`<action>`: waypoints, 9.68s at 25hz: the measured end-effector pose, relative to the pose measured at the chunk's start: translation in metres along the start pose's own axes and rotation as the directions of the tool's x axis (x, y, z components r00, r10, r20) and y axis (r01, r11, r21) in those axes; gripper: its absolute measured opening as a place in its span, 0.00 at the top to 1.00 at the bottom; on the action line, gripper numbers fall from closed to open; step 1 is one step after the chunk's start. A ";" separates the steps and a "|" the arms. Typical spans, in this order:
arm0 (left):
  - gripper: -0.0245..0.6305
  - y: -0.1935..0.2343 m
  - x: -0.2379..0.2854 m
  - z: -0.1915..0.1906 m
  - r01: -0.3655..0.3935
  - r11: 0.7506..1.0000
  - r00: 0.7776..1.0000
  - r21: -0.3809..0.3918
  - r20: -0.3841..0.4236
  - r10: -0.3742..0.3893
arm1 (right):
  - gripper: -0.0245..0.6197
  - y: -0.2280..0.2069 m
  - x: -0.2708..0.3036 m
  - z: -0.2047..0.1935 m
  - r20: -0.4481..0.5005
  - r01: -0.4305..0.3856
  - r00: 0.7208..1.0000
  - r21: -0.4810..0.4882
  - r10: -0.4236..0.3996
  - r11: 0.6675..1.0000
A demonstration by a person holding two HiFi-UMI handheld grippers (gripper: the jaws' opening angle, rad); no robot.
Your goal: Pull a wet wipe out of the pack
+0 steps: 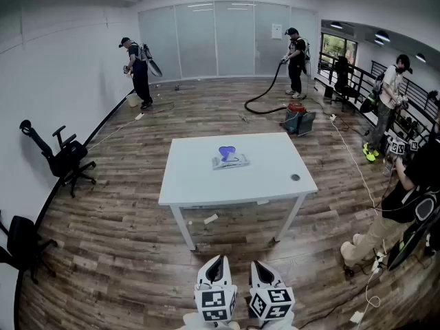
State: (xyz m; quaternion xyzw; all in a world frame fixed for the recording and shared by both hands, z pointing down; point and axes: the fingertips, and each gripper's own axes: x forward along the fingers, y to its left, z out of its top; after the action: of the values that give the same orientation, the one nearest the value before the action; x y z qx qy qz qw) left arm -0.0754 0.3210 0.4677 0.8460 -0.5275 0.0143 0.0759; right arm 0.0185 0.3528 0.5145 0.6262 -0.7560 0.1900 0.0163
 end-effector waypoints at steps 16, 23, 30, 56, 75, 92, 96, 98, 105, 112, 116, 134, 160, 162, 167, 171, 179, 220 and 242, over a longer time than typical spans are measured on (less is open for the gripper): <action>0.97 0.014 0.028 -0.005 -0.045 0.999 0.999 -0.002 -0.009 0.045 | 0.95 -0.008 0.032 0.001 -0.018 -0.040 0.999 -0.008 0.040 0.999; 0.97 0.019 0.046 0.001 -0.035 0.999 0.999 0.002 -0.010 0.035 | 0.95 -0.007 0.052 0.010 -0.020 -0.052 0.998 -0.011 0.052 0.999; 0.97 0.027 0.075 0.004 -0.005 1.000 1.000 -0.011 -0.019 0.005 | 0.95 -0.018 0.079 0.018 -0.020 -0.036 0.999 0.006 0.037 0.999; 0.97 0.088 0.202 0.040 0.026 0.999 1.000 -0.025 0.016 -0.025 | 0.95 -0.025 0.218 0.082 -0.010 -0.051 0.999 -0.067 0.050 0.996; 0.97 0.119 0.250 0.019 0.058 0.997 0.998 -0.042 -0.036 -0.060 | 0.95 -0.033 0.270 0.069 -0.068 -0.004 0.998 -0.061 -0.001 0.998; 0.97 0.136 0.273 0.014 0.010 0.999 0.998 -0.035 -0.069 -0.012 | 0.95 -0.042 0.302 0.068 -0.098 -0.024 0.995 -0.026 0.021 0.999; 0.97 0.135 0.288 0.012 0.008 0.999 0.998 -0.038 -0.068 -0.010 | 0.95 -0.053 0.314 0.068 -0.104 -0.027 0.994 -0.023 0.024 0.999; 0.97 0.135 0.297 0.011 0.010 0.999 0.997 -0.039 -0.072 -0.012 | 0.95 -0.059 0.322 0.070 -0.108 -0.025 0.994 -0.021 0.023 0.999; 0.97 0.136 0.337 0.012 0.008 0.999 0.997 -0.040 -0.082 -0.011 | 0.95 -0.078 0.355 0.086 -0.108 -0.043 0.993 -0.012 0.041 0.999; 0.97 0.138 0.380 0.023 -0.003 0.999 0.996 -0.036 -0.090 -0.001 | 0.95 -0.100 0.389 0.111 -0.110 -0.055 0.993 -0.017 0.053 0.998; 0.97 0.137 0.403 0.028 -0.010 0.999 0.996 -0.031 -0.092 0.007 | 0.95 -0.113 0.407 0.123 -0.112 -0.067 0.992 -0.018 0.064 0.998; 0.97 0.143 0.503 0.042 -0.055 0.998 0.993 -0.024 -0.103 0.052 | 0.95 -0.168 0.489 0.157 -0.126 -0.084 0.989 -0.013 0.081 0.996; 0.97 0.192 0.535 0.028 -0.105 0.994 0.982 -0.037 -0.164 0.098 | 0.95 -0.180 0.562 0.130 -0.186 -0.088 0.979 0.009 0.088 0.996; 0.97 0.194 0.534 0.026 -0.105 0.994 0.981 -0.036 -0.171 0.097 | 0.95 -0.181 0.569 0.123 -0.204 -0.095 0.974 0.017 0.097 0.995; 0.97 0.198 0.537 0.017 -0.107 0.994 0.975 -0.033 -0.200 0.098 | 0.95 -0.186 0.588 0.113 -0.226 -0.093 0.969 0.029 0.097 0.995; 0.97 0.204 0.539 0.011 -0.119 0.992 0.971 -0.032 -0.212 0.110 | 0.94 -0.189 0.599 0.106 -0.240 -0.084 0.966 0.034 0.090 0.996; 0.97 0.219 0.548 0.005 -0.140 0.990 0.964 -0.033 -0.233 0.128 | 0.88 -0.197 0.620 0.095 -0.275 -0.071 0.958 0.048 0.082 0.996; 0.97 0.253 0.539 -0.027 -0.208 0.976 0.929 -0.058 -0.324 0.179 | 0.89 -0.201 0.653 0.055 -0.456 0.004 0.890 -0.022 -0.013 1.000; 0.97 0.240 0.536 -0.011 -0.188 0.979 0.948 -0.074 -0.272 0.162 | 0.94 -0.201 0.644 0.077 -0.394 0.001 0.919 -0.022 -0.009 1.000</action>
State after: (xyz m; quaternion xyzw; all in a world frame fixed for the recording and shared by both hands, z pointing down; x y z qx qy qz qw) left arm -0.0521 -0.2586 0.5615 0.7815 -0.5857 0.1077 0.1861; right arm 0.0880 -0.3054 0.6655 0.5770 -0.7377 0.3038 0.1752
